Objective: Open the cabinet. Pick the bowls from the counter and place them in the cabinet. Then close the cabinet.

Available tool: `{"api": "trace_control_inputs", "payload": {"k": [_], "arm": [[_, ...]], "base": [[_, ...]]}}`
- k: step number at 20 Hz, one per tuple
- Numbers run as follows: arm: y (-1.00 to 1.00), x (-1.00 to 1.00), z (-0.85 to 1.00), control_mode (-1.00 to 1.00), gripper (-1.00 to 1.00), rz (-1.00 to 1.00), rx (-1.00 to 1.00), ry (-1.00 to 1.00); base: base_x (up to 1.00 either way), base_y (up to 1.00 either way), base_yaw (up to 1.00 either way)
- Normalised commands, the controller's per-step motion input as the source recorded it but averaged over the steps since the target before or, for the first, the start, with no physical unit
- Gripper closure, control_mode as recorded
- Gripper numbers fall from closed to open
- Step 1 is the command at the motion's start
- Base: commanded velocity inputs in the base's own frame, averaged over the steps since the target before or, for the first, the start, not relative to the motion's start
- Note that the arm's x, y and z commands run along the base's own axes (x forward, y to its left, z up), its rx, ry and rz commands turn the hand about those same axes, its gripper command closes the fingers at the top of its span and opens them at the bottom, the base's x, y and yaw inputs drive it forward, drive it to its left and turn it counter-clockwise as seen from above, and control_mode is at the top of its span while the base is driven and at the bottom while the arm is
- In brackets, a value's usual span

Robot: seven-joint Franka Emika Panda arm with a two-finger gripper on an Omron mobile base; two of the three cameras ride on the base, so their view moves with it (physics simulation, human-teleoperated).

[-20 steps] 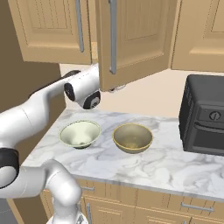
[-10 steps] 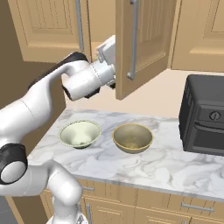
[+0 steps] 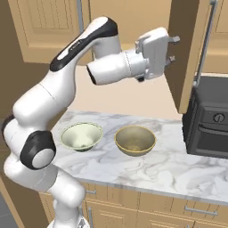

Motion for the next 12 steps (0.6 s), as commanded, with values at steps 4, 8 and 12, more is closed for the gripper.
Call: {"api": "trace_control_inputs", "payload": {"k": [4, 8, 12], "arm": [[-0.16, 0.0, -0.02, -1.0, -1.0, -0.01, 0.04, 0.0], [0.23, -0.54, 0.0, -1.0, -1.0, 0.02, 0.0, -0.04], [0.3, -0.83, 0.34, -1.0, -1.0, 0.08, -0.07, 0.05]], "base": [[0.0, 0.0, 0.0], [0.0, 0.0, 0.0], [0.0, 0.0, 0.0]]}}
